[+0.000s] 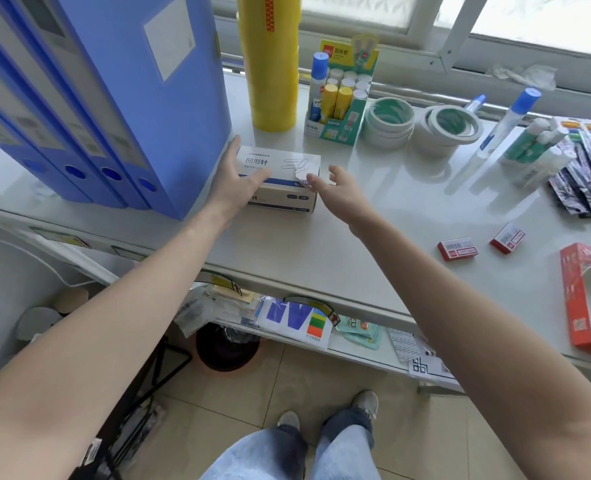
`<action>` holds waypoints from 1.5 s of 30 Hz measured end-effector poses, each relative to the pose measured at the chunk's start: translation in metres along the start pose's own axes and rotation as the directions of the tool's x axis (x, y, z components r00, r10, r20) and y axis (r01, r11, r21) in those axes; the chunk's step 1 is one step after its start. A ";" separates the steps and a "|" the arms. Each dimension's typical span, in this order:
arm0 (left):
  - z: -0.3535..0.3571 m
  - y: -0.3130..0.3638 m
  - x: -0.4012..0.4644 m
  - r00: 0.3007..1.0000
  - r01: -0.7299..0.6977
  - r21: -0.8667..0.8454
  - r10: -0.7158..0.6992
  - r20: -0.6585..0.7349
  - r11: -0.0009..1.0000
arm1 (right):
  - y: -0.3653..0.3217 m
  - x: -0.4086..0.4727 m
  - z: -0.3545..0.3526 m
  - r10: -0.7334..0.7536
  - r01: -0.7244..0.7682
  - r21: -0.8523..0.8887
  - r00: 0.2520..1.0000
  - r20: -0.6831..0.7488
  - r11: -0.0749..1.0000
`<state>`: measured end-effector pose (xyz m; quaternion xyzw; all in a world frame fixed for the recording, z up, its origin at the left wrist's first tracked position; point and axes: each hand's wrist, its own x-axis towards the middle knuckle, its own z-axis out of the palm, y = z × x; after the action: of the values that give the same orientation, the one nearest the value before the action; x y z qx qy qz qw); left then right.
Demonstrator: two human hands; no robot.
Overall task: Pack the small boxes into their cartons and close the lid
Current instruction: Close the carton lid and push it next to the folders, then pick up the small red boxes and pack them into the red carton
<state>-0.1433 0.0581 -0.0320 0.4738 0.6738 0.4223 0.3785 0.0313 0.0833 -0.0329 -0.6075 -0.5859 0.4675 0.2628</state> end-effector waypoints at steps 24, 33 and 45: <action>0.209 0.050 -0.070 0.788 -0.414 0.281 0.187 0.587 0.866 | 0.122 -0.073 -0.202 0.043 -0.174 -0.314 0.922 -0.384 0.933; 0.251 0.045 -0.071 0.791 -0.491 0.398 0.205 0.577 0.775 | 0.164 -0.070 -0.231 0.003 -0.161 -0.500 0.954 -0.301 0.851; 0.247 0.049 -0.076 0.838 -0.386 0.234 0.234 0.493 0.892 | 0.167 -0.061 -0.231 -0.095 -0.017 -0.346 0.948 -0.305 0.938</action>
<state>0.1170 0.0472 -0.0660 0.7184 0.5399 0.2401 0.3671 0.3191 0.0490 -0.0634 -0.6993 -0.6207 0.2489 0.2526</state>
